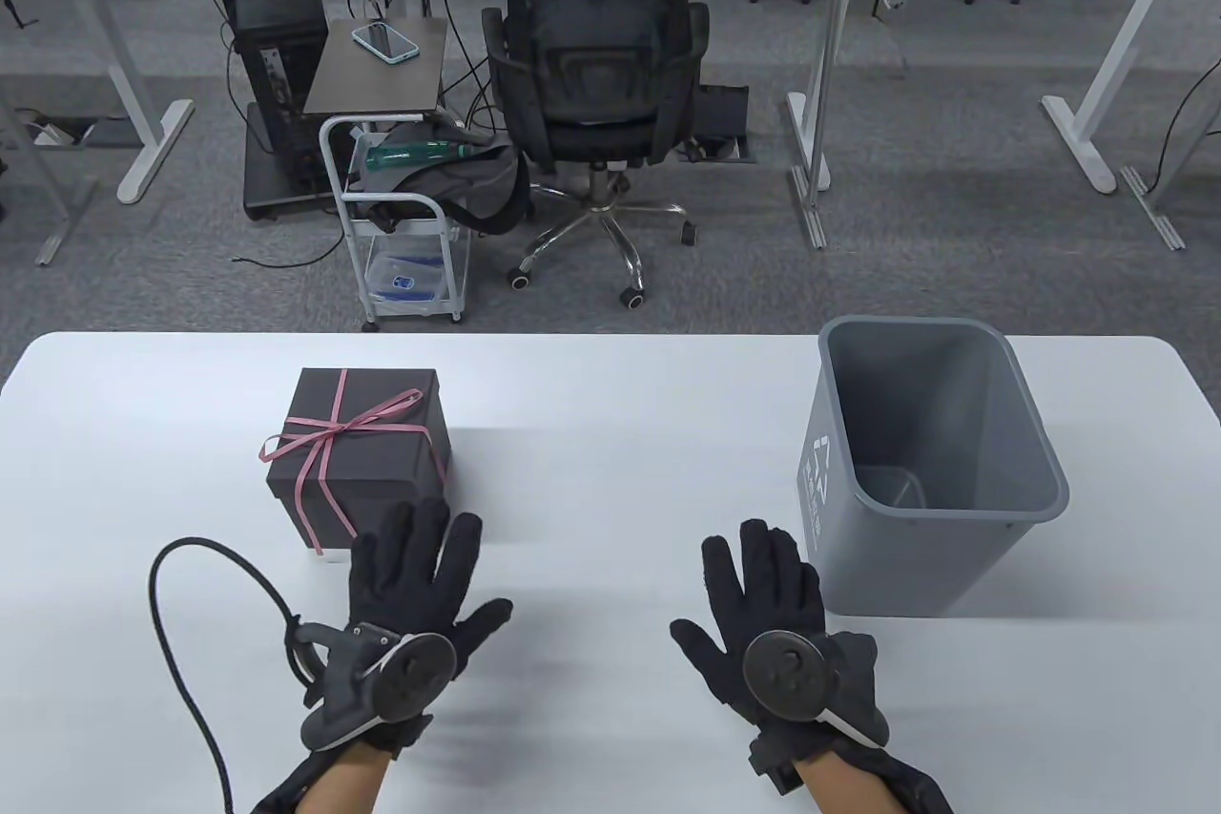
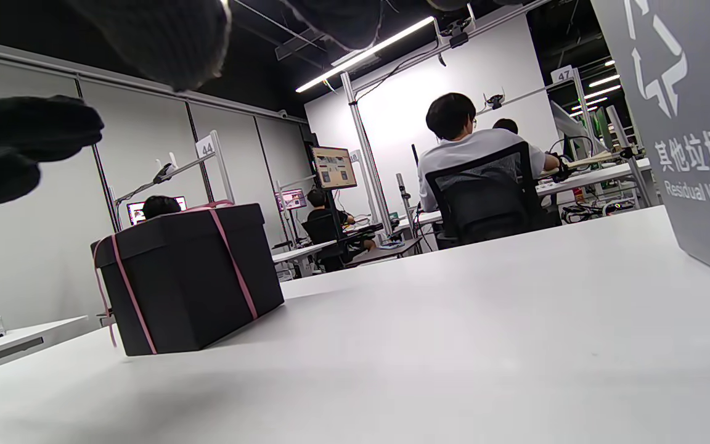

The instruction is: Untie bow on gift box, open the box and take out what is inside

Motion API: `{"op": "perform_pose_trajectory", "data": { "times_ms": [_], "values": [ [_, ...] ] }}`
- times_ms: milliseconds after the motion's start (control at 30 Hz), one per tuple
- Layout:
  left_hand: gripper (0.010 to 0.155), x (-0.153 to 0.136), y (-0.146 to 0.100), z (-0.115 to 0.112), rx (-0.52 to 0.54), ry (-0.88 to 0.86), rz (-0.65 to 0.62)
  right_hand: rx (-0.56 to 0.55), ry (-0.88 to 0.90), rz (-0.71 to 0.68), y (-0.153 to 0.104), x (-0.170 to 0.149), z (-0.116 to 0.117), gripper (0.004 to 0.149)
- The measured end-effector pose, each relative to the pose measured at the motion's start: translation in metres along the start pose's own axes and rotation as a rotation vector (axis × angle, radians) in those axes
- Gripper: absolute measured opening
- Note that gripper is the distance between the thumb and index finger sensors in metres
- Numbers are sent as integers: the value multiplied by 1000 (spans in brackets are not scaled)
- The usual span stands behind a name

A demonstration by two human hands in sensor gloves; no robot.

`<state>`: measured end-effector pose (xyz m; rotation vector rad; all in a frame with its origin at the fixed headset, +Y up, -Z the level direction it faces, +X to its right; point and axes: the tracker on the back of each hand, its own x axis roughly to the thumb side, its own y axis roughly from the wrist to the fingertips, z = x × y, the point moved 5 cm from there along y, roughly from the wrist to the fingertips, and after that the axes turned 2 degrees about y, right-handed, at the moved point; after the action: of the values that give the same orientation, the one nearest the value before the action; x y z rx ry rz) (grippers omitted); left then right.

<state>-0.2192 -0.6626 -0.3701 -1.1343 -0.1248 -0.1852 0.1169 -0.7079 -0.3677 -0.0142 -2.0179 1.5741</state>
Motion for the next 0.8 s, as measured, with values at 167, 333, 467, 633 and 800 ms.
{"op": "perform_pose_trajectory", "data": {
  "times_ms": [167, 333, 467, 633, 800],
  "values": [
    [83, -63, 41, -2, -115, 138, 140, 1, 12, -4, 0, 1, -2, 82],
    [80, -116, 66, -21, -204, 164, 248, -17, 34, 15, 0, -2, -8, 81],
    [76, -157, 78, -41, -240, 35, 289, -9, 37, 24, 0, -5, -6, 81],
    [77, -185, 84, -75, -307, -146, 351, -5, 30, 15, 0, -2, -6, 81],
    [80, -194, 90, -101, -310, -322, 416, -13, 20, -5, -1, 3, -7, 81]
  ]
}}
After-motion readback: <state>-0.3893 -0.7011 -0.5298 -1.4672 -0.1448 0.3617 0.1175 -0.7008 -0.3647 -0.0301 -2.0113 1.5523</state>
